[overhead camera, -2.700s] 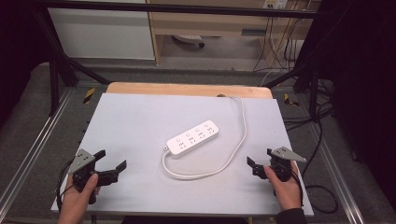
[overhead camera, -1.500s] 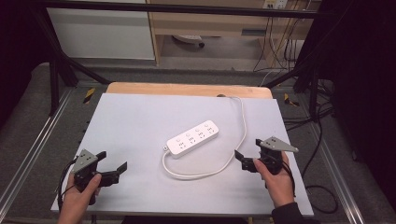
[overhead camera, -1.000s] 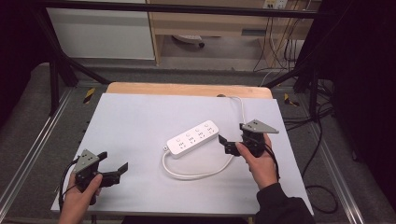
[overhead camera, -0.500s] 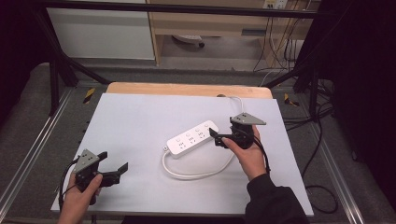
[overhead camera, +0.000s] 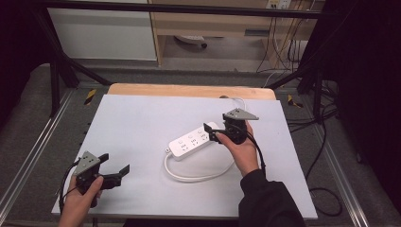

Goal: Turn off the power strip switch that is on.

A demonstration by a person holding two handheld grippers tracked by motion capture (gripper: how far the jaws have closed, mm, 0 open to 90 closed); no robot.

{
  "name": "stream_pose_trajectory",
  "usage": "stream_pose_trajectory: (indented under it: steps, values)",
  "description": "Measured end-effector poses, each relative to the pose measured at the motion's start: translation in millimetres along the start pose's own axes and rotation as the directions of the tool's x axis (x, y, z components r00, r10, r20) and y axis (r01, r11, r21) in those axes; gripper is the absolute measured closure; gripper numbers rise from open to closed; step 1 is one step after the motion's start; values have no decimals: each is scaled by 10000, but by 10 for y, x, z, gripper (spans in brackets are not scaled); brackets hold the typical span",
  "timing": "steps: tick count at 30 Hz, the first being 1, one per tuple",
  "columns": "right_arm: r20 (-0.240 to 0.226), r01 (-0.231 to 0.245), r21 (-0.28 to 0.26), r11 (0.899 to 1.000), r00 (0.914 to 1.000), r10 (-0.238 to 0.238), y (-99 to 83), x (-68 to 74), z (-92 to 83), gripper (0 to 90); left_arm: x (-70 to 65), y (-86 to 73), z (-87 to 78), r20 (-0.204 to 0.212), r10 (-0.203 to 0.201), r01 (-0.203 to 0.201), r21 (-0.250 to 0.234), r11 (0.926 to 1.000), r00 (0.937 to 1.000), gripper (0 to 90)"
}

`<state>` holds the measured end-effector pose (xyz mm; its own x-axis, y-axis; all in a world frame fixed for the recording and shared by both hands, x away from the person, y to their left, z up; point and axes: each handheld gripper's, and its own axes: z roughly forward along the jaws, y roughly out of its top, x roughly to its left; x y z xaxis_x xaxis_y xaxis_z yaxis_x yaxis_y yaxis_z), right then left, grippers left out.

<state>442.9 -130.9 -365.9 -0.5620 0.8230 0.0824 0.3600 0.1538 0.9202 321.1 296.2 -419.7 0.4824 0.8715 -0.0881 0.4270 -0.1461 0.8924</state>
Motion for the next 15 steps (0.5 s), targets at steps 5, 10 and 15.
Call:
stream_pose_trajectory:
  steps: [5,10,15]
  values:
    - [181,42,202,9998,9998,-45,23,17,100,75,-3,2,-2,4,9,-9,-9,10000,10000,56]
    - [237,12,231,9997,9997,-17,37,17,166,78,-1,2,-4,1,23,-23,-12,10000,10000,56]
    - [395,-5,321,9995,9992,-8,42,13,232,60,2,2,-5,8,12,-12,-20,10000,10000,56]
